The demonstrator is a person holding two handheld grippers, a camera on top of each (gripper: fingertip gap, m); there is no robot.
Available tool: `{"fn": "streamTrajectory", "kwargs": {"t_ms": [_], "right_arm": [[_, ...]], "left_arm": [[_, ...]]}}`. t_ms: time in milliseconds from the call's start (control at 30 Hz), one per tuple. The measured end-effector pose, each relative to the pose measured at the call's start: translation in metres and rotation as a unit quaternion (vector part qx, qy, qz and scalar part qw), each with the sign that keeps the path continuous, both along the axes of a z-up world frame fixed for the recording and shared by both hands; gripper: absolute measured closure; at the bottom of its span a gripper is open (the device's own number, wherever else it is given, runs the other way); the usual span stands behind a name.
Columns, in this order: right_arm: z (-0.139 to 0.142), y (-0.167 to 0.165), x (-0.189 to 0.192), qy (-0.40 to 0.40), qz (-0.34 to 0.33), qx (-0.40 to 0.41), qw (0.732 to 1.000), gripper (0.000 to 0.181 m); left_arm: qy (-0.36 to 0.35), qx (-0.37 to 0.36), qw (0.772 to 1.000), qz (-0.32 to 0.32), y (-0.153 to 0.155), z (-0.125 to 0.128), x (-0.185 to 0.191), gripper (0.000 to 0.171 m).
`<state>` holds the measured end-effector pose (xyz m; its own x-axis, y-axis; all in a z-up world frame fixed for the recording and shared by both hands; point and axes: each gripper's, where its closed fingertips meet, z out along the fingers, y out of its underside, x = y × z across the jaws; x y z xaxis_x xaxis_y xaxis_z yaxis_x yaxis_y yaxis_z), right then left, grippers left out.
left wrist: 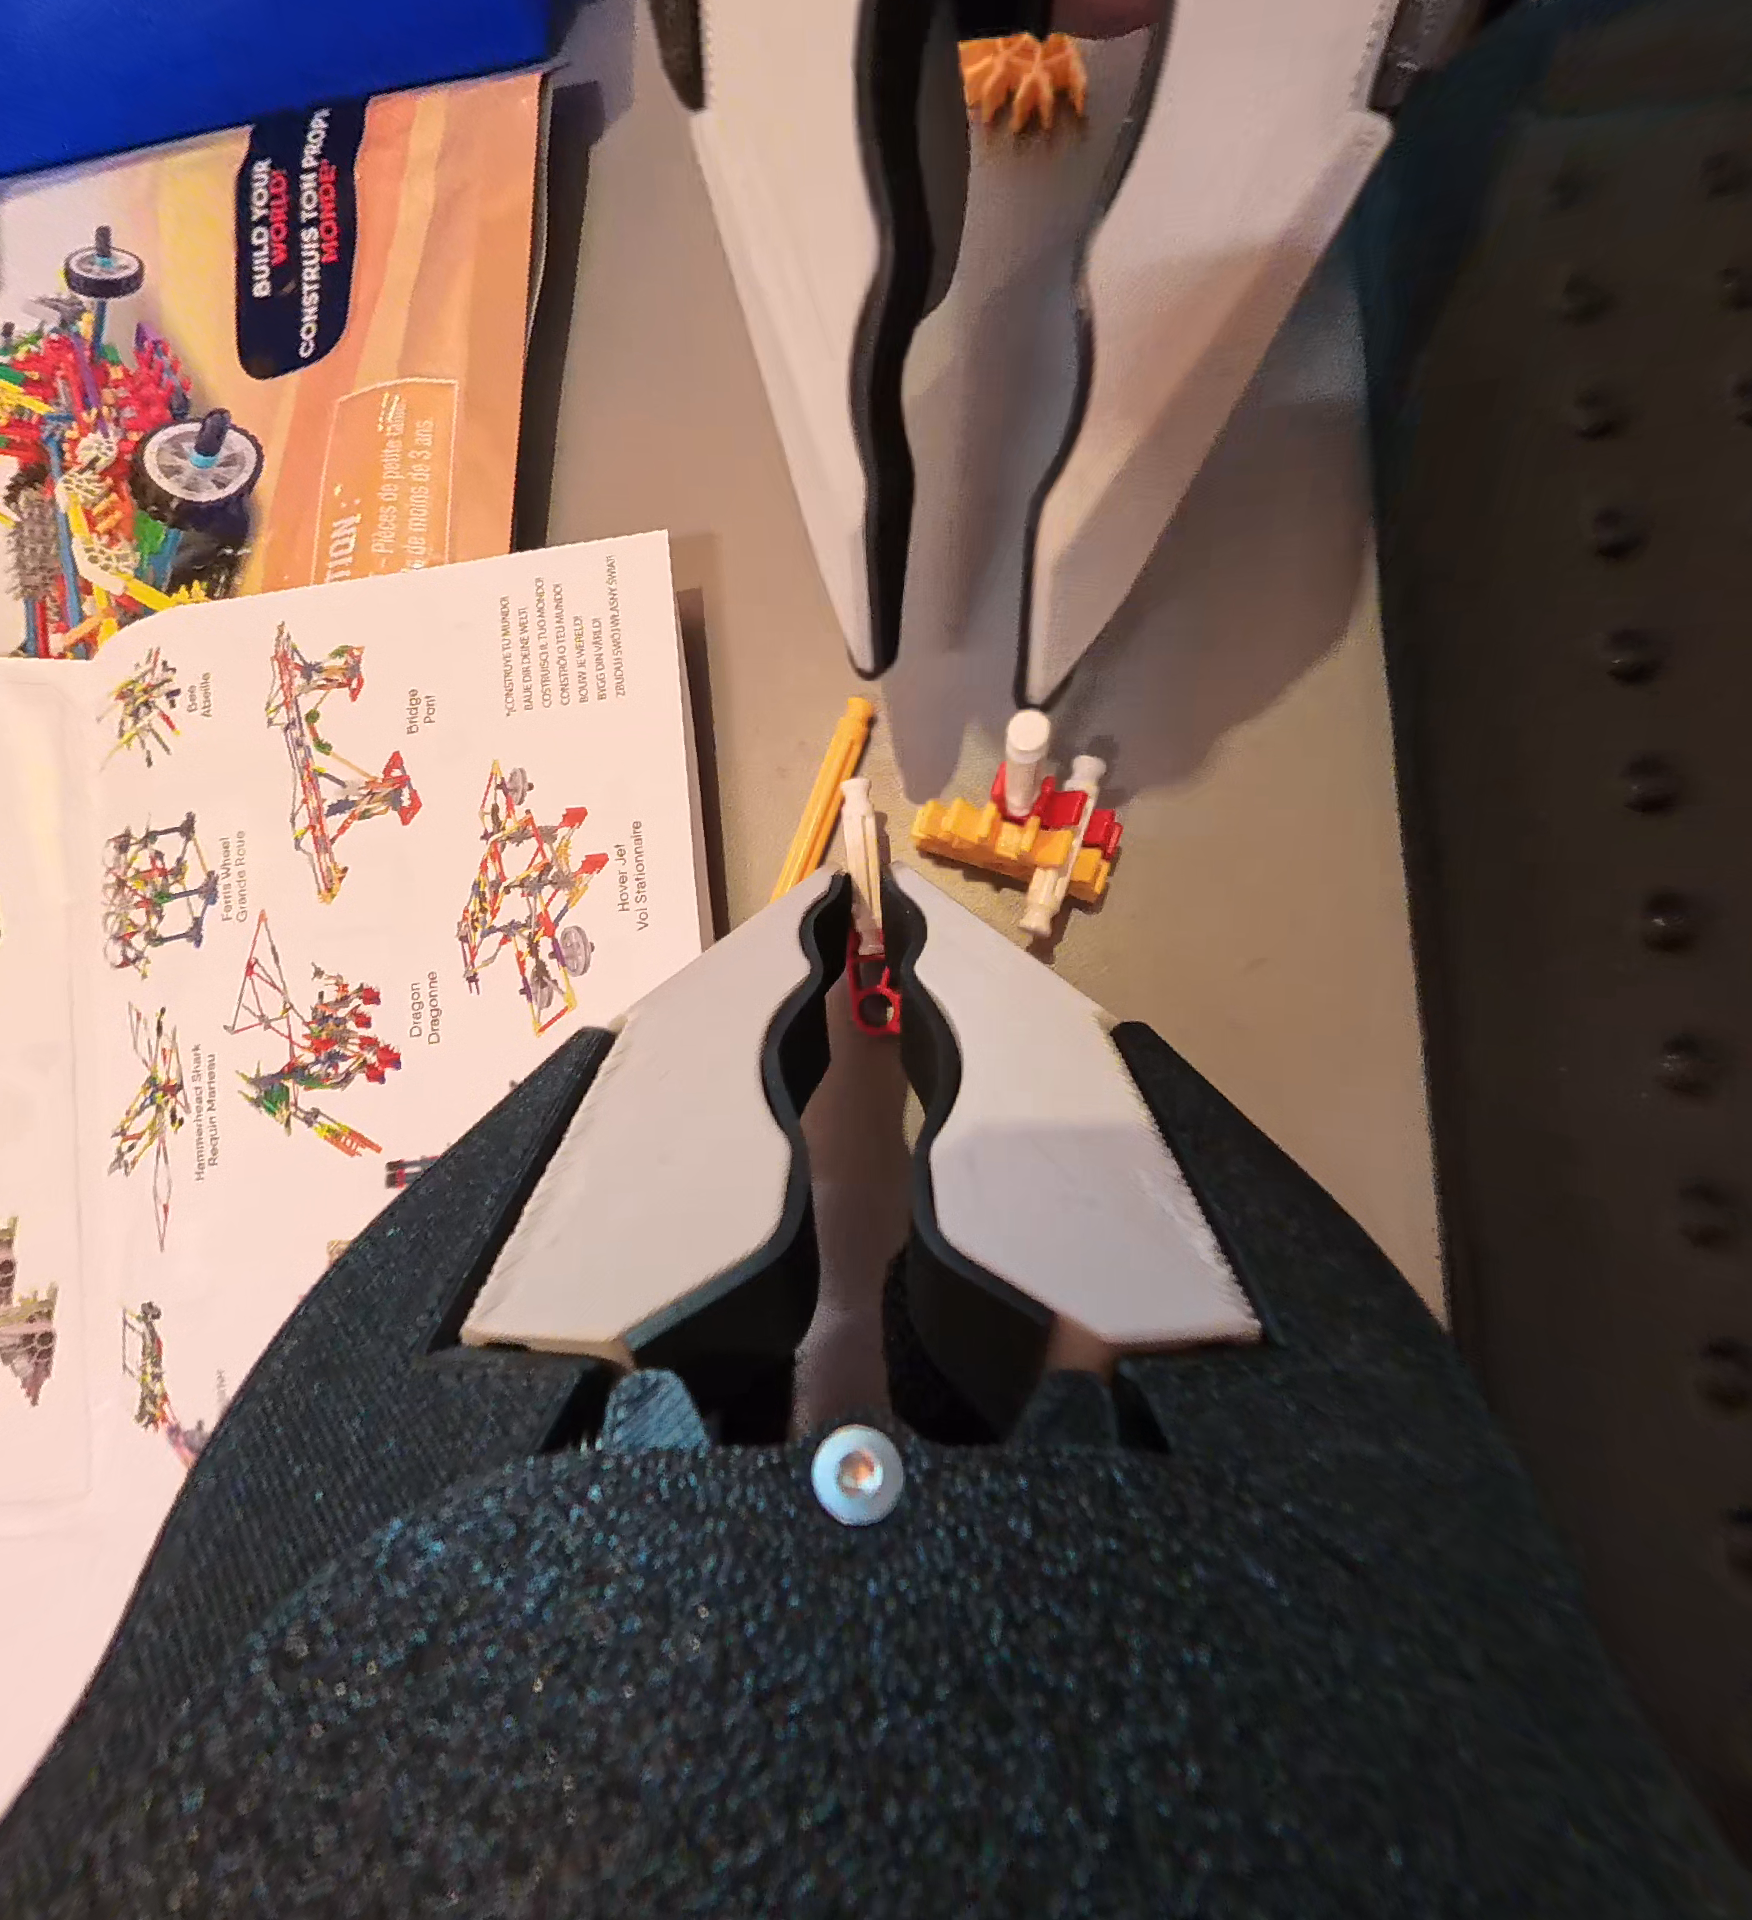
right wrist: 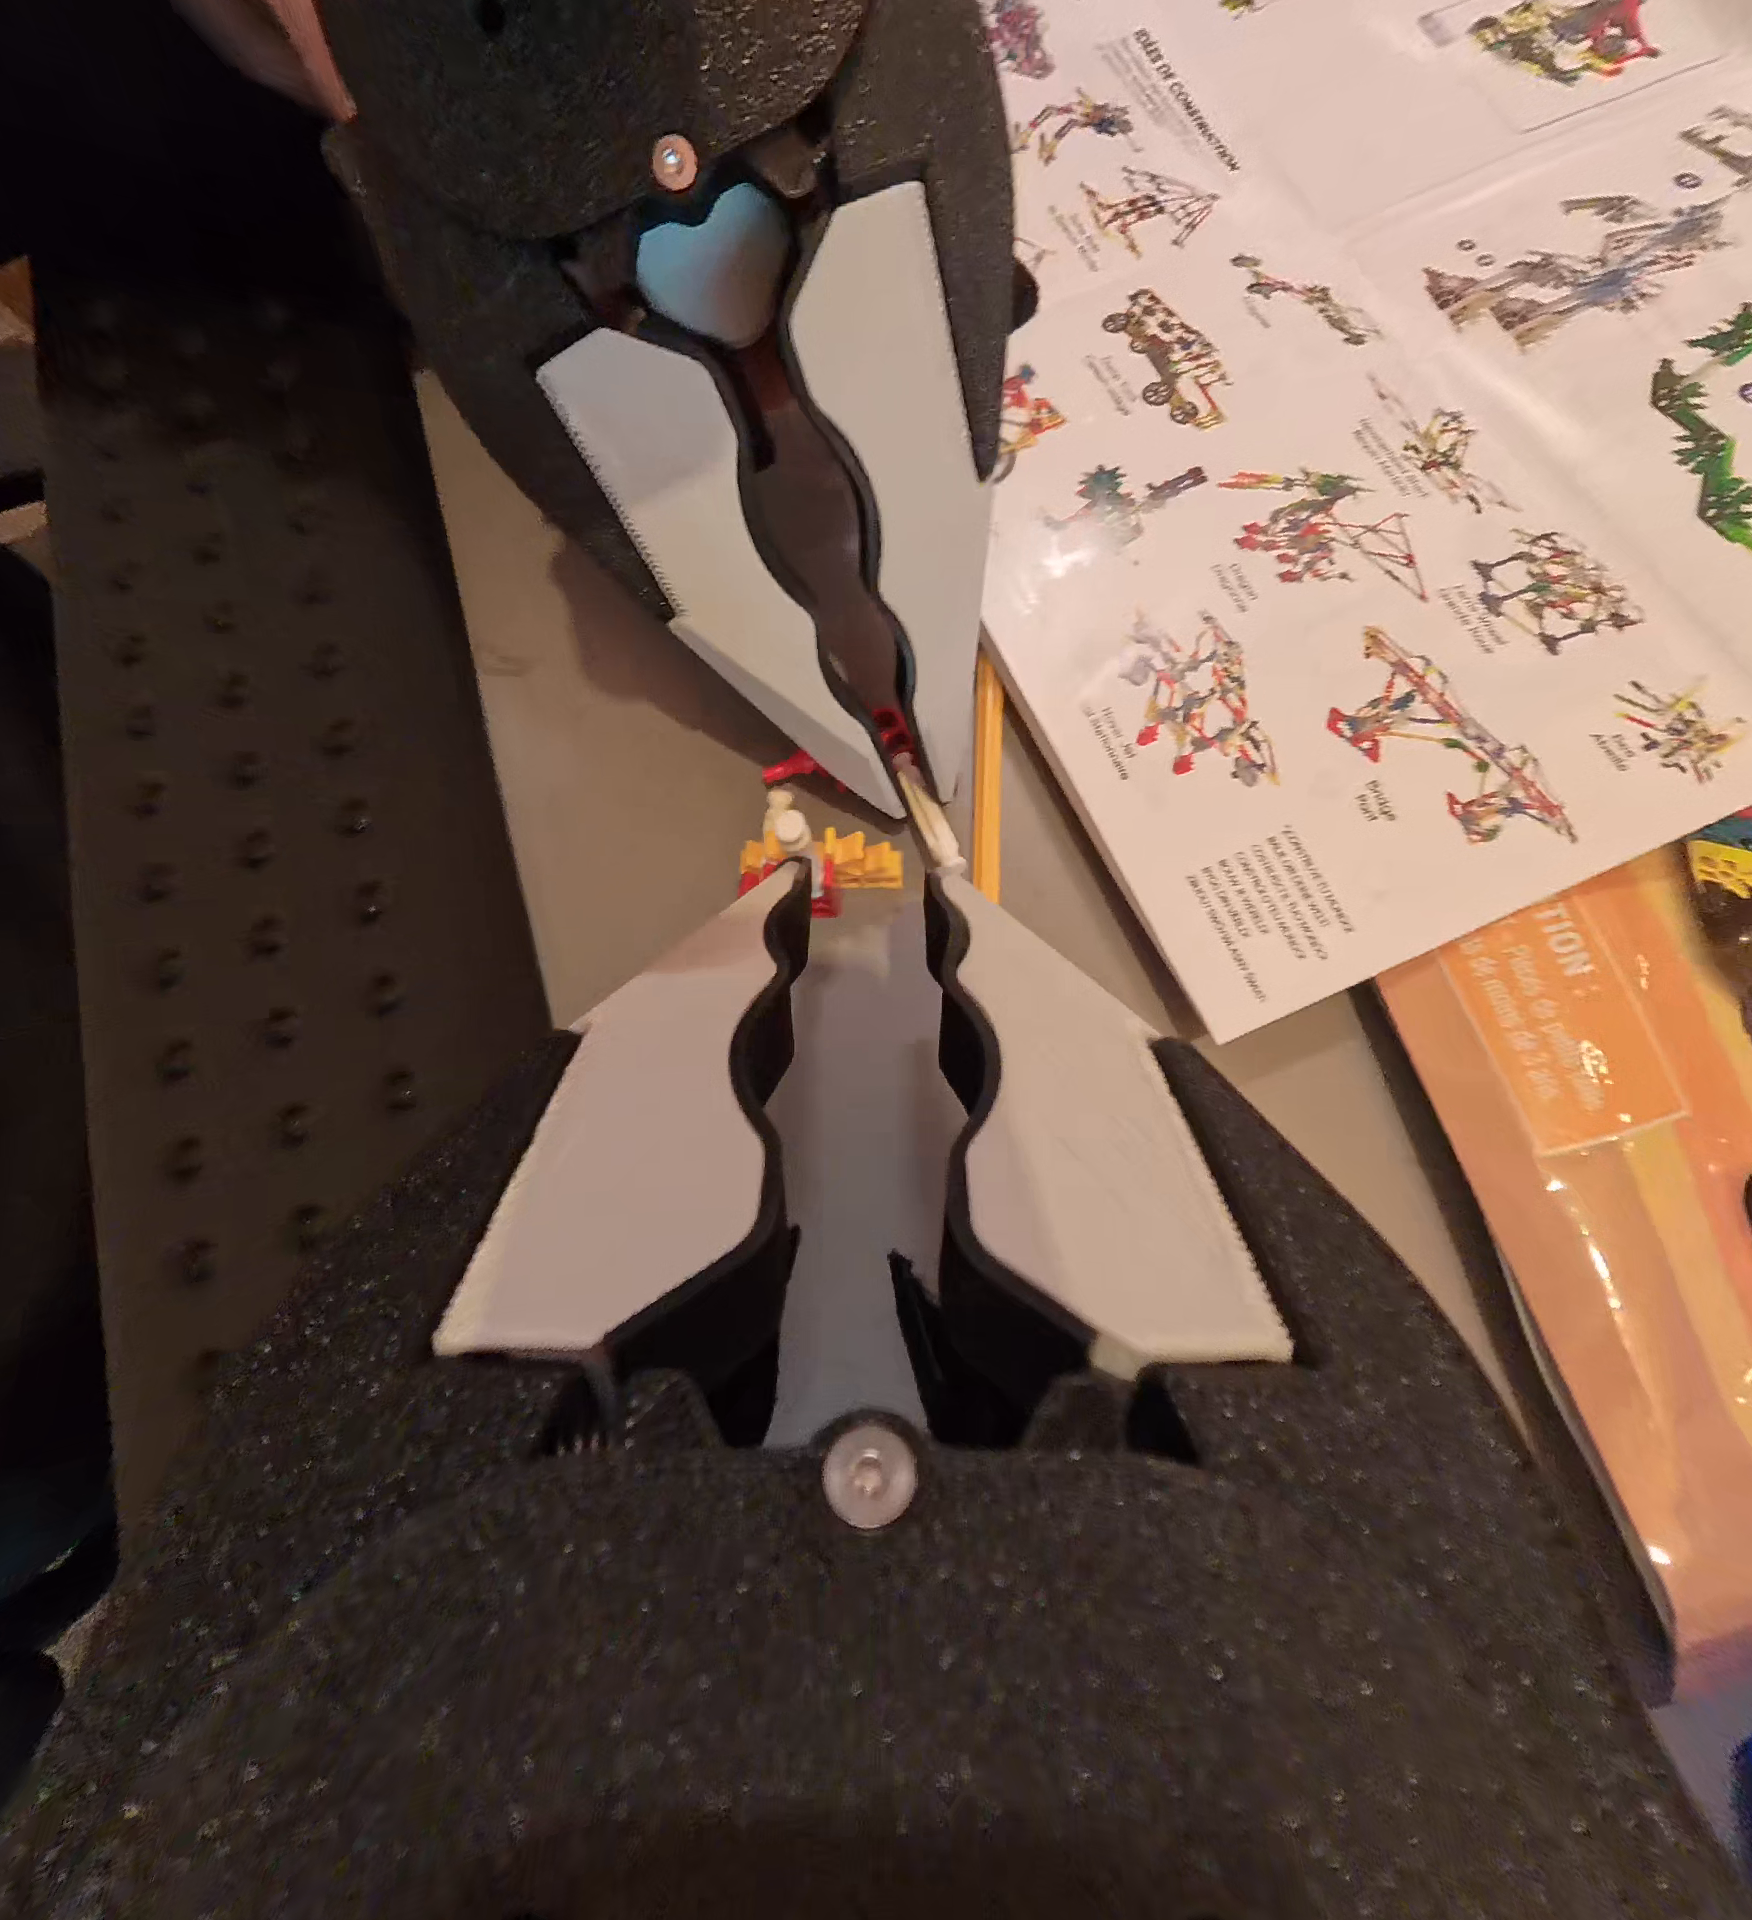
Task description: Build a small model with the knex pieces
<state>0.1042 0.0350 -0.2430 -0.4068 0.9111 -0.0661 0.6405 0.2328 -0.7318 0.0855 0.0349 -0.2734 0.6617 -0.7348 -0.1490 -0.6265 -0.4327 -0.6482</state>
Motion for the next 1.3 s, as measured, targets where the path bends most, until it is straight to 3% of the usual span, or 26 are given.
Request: {"fn": "streamTrajectory", "kwargs": {"t_ms": [333,867,1067,1300], "right_arm": [[0.006,0.012,-0.019,0.007,-0.021,-0.059,0.998,0.173],[0.017,0.008,-0.016,0.0,0.004,-0.04,0.999,0.175],[0.021,0.009,-0.014,-0.05,0.012,0.075,0.996,0.176],[0.018,0.003,-0.011,-0.159,0.051,0.217,0.962,0.176]], "left_arm": [[-0.051,0.086,0.995,-0.016,0.006,0.036,0.002,0.17],[-0.094,0.1,0.99,-0.024,0.007,0.049,0.004,0.17],[-0.07,0.112,0.991,-0.026,0.008,0.05,0.003,0.165],[-0.028,0.119,0.992,-0.03,0.007,0.046,0.006,0.161]]}}
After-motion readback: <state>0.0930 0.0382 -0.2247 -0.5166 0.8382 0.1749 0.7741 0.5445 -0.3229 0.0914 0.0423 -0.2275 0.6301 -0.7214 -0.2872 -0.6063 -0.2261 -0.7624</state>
